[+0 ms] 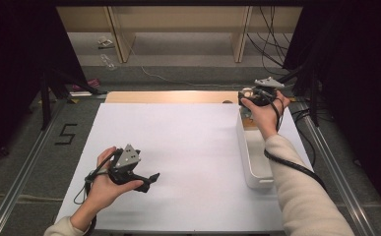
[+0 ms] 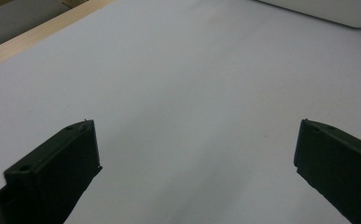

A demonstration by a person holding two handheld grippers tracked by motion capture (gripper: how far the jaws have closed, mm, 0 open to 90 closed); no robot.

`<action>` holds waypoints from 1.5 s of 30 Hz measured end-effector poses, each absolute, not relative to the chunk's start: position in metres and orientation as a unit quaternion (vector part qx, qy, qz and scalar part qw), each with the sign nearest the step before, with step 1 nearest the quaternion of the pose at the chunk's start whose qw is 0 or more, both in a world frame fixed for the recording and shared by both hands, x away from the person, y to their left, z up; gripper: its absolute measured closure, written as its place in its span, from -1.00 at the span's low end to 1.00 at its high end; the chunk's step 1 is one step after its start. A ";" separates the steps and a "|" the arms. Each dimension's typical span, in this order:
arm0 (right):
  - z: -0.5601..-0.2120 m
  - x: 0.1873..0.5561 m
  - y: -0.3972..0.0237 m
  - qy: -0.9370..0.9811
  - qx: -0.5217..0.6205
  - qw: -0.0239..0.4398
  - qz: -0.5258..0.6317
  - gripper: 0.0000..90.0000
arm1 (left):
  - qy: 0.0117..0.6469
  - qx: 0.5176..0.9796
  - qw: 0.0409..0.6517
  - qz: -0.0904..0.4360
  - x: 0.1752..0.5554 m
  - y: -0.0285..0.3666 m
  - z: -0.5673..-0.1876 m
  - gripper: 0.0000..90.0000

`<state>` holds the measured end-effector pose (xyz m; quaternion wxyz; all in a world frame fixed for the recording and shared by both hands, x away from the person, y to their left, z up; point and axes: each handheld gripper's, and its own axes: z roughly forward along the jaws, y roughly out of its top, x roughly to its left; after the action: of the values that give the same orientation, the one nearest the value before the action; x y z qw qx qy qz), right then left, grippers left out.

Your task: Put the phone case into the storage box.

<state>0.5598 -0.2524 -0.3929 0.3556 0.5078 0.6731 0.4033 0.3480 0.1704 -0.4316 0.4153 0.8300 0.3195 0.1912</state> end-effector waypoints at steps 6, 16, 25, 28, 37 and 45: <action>-0.394 0.560 -0.253 0.672 0.509 0.355 0.404 -0.73 | 0.319 0.830 0.415 0.191 0.348 0.170 -0.432 -1.00; -0.398 0.560 -0.252 0.674 0.512 0.352 0.400 -0.73 | 0.319 0.830 0.415 0.191 0.348 0.170 -0.432 -1.00; -0.400 0.560 -0.252 0.673 0.512 0.353 0.401 -0.74 | 0.319 0.830 0.416 0.191 0.348 0.170 -0.432 -1.00; -0.400 0.560 -0.253 0.672 0.512 0.353 0.402 -0.74 | 0.319 0.830 0.415 0.191 0.348 0.170 -0.432 -1.00; -0.401 0.561 -0.254 0.670 0.516 0.350 0.404 -0.76 | 0.318 0.830 0.416 0.191 0.348 0.170 -0.431 -1.00; -0.401 0.563 -0.256 0.671 0.514 0.340 0.413 -0.86 | 0.319 0.831 0.415 0.190 0.348 0.170 -0.432 -1.00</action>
<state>0.5626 -0.2565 -0.4012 0.3397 0.5138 0.6706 0.4133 0.3478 0.1699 -0.4317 0.4150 0.8308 0.3185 0.1901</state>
